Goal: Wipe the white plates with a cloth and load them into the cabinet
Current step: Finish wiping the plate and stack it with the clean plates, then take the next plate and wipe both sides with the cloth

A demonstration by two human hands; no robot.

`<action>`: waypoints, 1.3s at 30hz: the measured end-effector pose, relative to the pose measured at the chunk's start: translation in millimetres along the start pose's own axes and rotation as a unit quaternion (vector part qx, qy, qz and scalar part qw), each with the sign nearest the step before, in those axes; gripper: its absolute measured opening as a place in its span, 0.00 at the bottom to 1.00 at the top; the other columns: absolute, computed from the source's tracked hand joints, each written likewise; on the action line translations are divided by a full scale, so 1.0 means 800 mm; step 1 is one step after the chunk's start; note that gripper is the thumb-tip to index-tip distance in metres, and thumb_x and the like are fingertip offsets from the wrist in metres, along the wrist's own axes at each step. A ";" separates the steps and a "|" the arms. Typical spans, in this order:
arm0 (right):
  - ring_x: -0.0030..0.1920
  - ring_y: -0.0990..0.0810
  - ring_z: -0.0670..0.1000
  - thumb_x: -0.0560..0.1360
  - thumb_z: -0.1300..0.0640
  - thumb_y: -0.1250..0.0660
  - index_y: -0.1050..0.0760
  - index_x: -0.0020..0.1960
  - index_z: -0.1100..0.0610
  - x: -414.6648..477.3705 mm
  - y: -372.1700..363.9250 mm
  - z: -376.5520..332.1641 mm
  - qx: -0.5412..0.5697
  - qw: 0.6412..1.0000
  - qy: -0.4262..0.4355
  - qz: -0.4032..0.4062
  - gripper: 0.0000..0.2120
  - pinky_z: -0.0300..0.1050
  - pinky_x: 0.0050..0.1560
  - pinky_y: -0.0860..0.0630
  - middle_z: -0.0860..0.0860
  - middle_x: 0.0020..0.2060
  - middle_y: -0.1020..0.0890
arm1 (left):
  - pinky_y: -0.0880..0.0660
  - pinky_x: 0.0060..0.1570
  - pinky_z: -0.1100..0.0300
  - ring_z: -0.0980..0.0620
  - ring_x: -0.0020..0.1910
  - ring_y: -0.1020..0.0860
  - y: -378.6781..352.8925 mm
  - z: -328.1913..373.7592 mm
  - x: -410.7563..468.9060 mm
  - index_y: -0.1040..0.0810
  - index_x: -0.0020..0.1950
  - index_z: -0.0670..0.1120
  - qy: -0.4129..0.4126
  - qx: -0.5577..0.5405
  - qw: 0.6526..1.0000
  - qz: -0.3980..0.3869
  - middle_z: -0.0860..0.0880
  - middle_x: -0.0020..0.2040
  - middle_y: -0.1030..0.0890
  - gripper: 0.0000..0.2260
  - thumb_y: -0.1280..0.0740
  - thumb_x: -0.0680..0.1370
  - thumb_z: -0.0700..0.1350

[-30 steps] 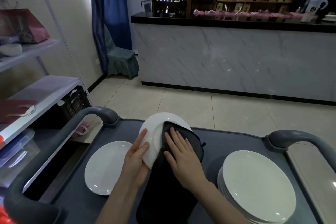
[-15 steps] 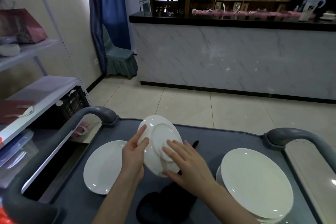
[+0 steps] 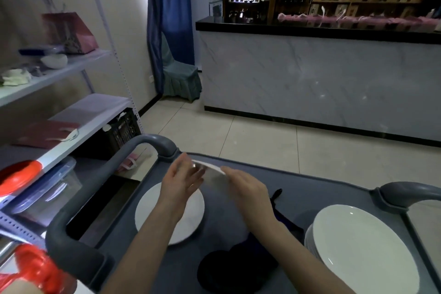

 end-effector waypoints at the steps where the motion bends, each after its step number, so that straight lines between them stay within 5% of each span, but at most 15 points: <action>1: 0.44 0.15 0.50 0.72 0.65 0.33 0.18 0.59 0.56 0.007 -0.001 0.010 0.048 0.997 -0.060 0.005 0.17 0.43 0.41 0.20 0.50 0.47 0.14 | 0.22 0.54 0.52 0.47 0.54 0.17 0.009 0.001 0.002 0.27 0.68 0.51 -0.009 0.029 1.000 0.000 0.44 0.58 0.18 0.16 0.35 0.81 0.48; 4: 0.44 0.18 0.41 0.76 0.67 0.34 0.19 0.60 0.50 0.002 -0.023 0.045 0.220 0.943 -0.250 -0.023 0.18 0.41 0.46 0.22 0.42 0.44 0.15 | 0.24 0.57 0.53 0.52 0.58 0.20 0.048 0.001 0.002 0.26 0.65 0.58 -0.058 0.167 0.983 0.040 0.52 0.59 0.19 0.16 0.31 0.79 0.47; 9: 0.45 0.16 0.43 0.75 0.67 0.33 0.18 0.48 0.39 -0.017 -0.063 0.054 0.387 0.840 -0.380 -0.038 0.22 0.46 0.45 0.18 0.40 0.43 0.14 | 0.25 0.52 0.56 0.52 0.56 0.22 0.117 -0.013 -0.005 0.23 0.62 0.55 -0.081 0.272 0.952 0.117 0.51 0.56 0.20 0.19 0.30 0.76 0.37; 14: 0.48 0.16 0.53 0.76 0.64 0.32 0.18 0.57 0.51 -0.034 -0.111 0.052 0.413 0.783 -0.460 -0.069 0.14 0.50 0.39 0.17 0.49 0.50 0.16 | 0.25 0.43 0.61 0.56 0.48 0.20 0.166 -0.015 0.001 0.23 0.60 0.56 -0.057 0.259 0.951 0.159 0.55 0.51 0.19 0.21 0.31 0.73 0.33; 17: 0.49 0.17 0.54 0.74 0.65 0.33 0.18 0.53 0.45 -0.031 -0.132 0.048 0.373 0.805 -0.450 -0.100 0.16 0.51 0.43 0.17 0.50 0.48 0.15 | 0.24 0.45 0.58 0.53 0.48 0.19 0.193 -0.019 0.011 0.21 0.56 0.56 -0.035 0.264 0.947 0.178 0.54 0.49 0.17 0.21 0.30 0.71 0.33; 22: 0.43 0.19 0.43 0.68 0.68 0.33 0.23 0.39 0.28 -0.026 -0.159 0.038 0.268 0.854 -0.422 -0.147 0.30 0.39 0.40 0.23 0.33 0.36 0.17 | 0.23 0.48 0.56 0.54 0.45 0.18 0.229 -0.031 0.023 0.19 0.51 0.55 -0.013 0.281 0.934 0.219 0.53 0.46 0.16 0.19 0.29 0.70 0.32; 26: 0.40 0.19 0.43 0.68 0.68 0.34 0.23 0.36 0.32 -0.041 -0.192 0.039 0.243 0.846 -0.443 -0.167 0.27 0.38 0.36 0.24 0.36 0.33 0.17 | 0.26 0.47 0.60 0.51 0.46 0.18 0.247 -0.040 0.028 0.17 0.57 0.44 -0.018 0.311 0.920 0.237 0.51 0.47 0.15 0.17 0.31 0.71 0.31; 35: 0.29 0.27 0.44 0.67 0.70 0.38 0.15 0.49 0.48 -0.062 -0.249 0.044 0.185 0.840 -0.469 -0.201 0.22 0.31 0.29 0.32 0.48 0.31 0.17 | 0.27 0.50 0.60 0.48 0.48 0.19 0.263 -0.043 0.034 0.18 0.61 0.45 -0.017 0.384 0.892 0.238 0.48 0.48 0.15 0.21 0.37 0.72 0.29; 39: 0.34 0.30 0.50 0.67 0.71 0.40 0.16 0.49 0.52 -0.073 -0.260 0.048 0.176 0.830 -0.487 -0.205 0.22 0.40 0.33 0.32 0.58 0.34 0.19 | 0.28 0.50 0.61 0.47 0.49 0.19 0.264 -0.041 0.037 0.18 0.62 0.46 -0.022 0.413 0.880 0.232 0.46 0.50 0.15 0.21 0.36 0.73 0.30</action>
Point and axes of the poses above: each hand's wrist, its own x-axis towards the middle knuckle, its own y-axis out of the back of the hand, z = x × y, the point moved 8 cm from there along x, towards the middle knuckle
